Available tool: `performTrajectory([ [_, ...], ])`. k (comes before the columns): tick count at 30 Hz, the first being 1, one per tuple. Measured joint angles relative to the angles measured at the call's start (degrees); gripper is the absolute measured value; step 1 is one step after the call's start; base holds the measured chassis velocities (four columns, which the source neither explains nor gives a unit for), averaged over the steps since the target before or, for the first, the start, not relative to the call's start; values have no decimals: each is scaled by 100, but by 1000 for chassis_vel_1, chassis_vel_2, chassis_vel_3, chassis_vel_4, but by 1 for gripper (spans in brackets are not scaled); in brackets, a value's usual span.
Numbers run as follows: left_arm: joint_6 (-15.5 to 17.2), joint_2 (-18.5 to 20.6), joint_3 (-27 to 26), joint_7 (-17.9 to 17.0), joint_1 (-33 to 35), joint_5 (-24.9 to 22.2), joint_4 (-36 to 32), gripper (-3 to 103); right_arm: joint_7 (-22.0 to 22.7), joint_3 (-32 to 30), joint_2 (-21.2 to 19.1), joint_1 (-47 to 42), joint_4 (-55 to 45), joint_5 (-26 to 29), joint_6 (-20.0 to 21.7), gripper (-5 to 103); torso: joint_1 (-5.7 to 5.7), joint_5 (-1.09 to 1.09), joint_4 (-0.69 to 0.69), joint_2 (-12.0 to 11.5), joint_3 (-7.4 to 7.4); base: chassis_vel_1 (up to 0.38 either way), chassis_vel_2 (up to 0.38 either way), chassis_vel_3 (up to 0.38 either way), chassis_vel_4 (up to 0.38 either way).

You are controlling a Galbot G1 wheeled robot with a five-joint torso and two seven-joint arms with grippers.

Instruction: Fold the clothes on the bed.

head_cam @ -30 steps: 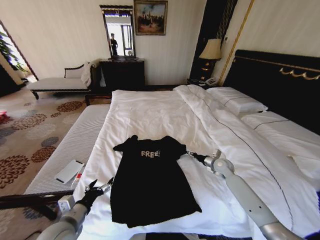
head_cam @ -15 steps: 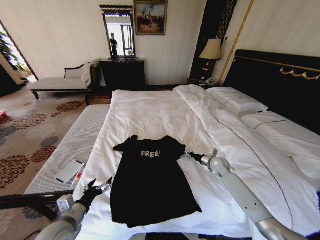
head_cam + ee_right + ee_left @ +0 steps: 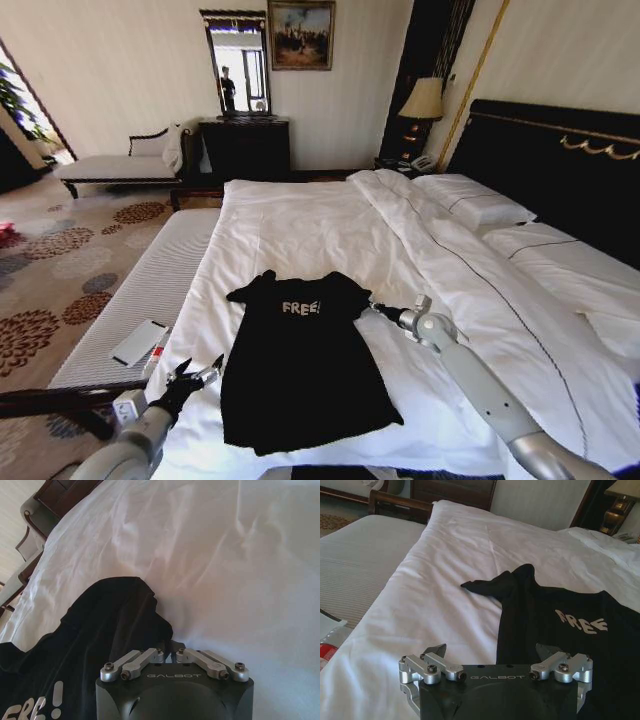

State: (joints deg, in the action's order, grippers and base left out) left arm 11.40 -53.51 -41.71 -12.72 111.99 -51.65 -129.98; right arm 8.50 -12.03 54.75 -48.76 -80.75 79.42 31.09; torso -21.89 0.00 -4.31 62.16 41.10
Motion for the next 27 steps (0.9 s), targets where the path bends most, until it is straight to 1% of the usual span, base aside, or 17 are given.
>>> performTrajectory([
  [1, -1, -4, 3, 0, -7, 0, 6, 100, -1, 0, 1, -16, -9, -7, -7, 5, 0, 0, 0, 0, 0, 0, 0, 0, 0],
  [2, -1, -4, 3, 0, -7, 0, 6, 100, -1, 0, 1, -16, -9, -7, -7, 5, 0, 0, 0, 0, 0, 0, 0, 0, 0],
  [4, -2, -24, 21, 1, -22, 0, 18, 100, -1, -8, 1, -56, -38, -27, -30, 1, 0, 0, -1, 0, 0, 0, 0, 0, 0],
  [13, -9, -83, 48, 14, -25, 18, 26, 100, 14, -148, -28, -176, -137, -47, -101, 0, 0, 0, 0, 0, 0, 0, 0, 0, 0],
  [20, -34, -119, 163, 34, -57, 61, 28, 100, 40, -678, -248, -711, -722, -32, -121, 0, 0, 0, -2, 0, 0, 0, 0, 0, 0],
  [27, -38, -117, 282, 27, -123, 77, 31, 100, 97, -928, -332, -1059, -1156, -40, -120, 0, 0, 0, 0, 0, 0, 0, 0, 0, 0],
])
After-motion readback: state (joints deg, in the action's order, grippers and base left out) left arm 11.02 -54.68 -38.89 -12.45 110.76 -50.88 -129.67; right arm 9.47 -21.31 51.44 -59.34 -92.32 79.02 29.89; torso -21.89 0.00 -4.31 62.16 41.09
